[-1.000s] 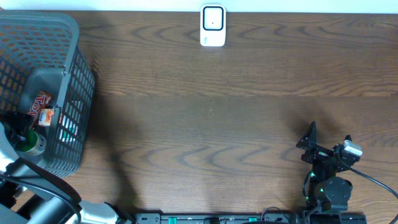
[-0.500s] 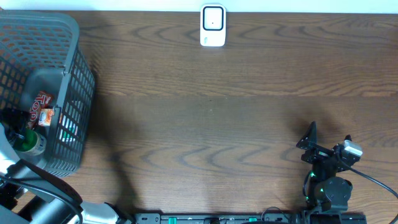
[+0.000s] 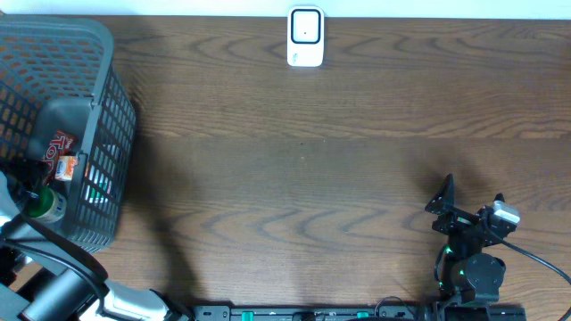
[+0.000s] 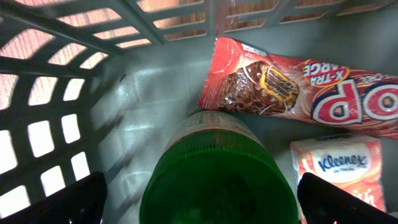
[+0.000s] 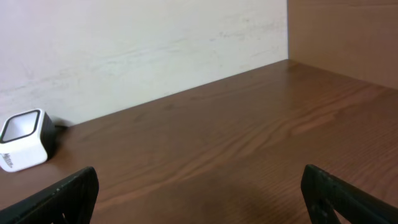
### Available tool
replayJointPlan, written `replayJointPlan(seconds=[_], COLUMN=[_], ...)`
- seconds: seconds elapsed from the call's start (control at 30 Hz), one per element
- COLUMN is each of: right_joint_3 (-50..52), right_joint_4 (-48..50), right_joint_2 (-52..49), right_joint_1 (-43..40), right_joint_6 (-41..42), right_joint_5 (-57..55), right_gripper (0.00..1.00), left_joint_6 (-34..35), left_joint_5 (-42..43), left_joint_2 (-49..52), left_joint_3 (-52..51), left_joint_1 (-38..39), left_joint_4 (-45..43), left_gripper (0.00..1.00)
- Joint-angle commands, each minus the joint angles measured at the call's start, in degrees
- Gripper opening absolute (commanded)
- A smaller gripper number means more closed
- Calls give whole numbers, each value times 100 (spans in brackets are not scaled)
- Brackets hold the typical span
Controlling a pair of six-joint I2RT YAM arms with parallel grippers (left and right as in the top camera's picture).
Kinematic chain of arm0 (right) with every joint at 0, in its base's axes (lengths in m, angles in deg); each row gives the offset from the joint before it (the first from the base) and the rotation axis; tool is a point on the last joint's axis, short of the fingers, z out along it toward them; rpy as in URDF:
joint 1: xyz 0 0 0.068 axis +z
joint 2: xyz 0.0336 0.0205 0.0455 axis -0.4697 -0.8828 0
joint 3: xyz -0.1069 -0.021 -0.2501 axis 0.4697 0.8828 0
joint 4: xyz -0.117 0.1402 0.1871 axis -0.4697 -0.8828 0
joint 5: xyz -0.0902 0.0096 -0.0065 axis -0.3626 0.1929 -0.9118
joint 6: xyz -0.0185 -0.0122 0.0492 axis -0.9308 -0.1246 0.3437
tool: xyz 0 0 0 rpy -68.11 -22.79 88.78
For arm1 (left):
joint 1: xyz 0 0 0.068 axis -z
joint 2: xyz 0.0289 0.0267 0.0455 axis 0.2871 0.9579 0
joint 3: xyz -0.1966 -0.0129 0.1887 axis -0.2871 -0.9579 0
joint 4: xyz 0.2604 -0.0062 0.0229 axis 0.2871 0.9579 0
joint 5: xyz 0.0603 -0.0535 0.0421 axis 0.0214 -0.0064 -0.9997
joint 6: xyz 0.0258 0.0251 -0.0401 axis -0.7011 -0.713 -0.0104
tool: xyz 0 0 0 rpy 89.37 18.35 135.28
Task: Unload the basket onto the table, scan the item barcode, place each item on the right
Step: 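Lower the left gripper and grasp the green-capped bottle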
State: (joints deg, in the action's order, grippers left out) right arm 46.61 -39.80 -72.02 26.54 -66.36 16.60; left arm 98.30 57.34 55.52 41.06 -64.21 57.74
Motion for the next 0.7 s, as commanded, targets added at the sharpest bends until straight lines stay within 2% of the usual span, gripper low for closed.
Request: replayJointPlan(seconds=[0.0,0.67], right_joint_3=[9,9], right_joint_4=[-31,-31], right_joint_2=[31,31], right_joint_1=[-42,-42], right_joint_6=[-55,-55], right_joint_5=[-70,-70], right_gripper=[99,99], left_joint_6=[11,11], left_joint_5=[-9,-9], left_joint_2=[214,763], left_joint_3=[-79,-105], left_joint_1=[4,9], left_joint_4=[-15,-116], left_gripper=[98,98])
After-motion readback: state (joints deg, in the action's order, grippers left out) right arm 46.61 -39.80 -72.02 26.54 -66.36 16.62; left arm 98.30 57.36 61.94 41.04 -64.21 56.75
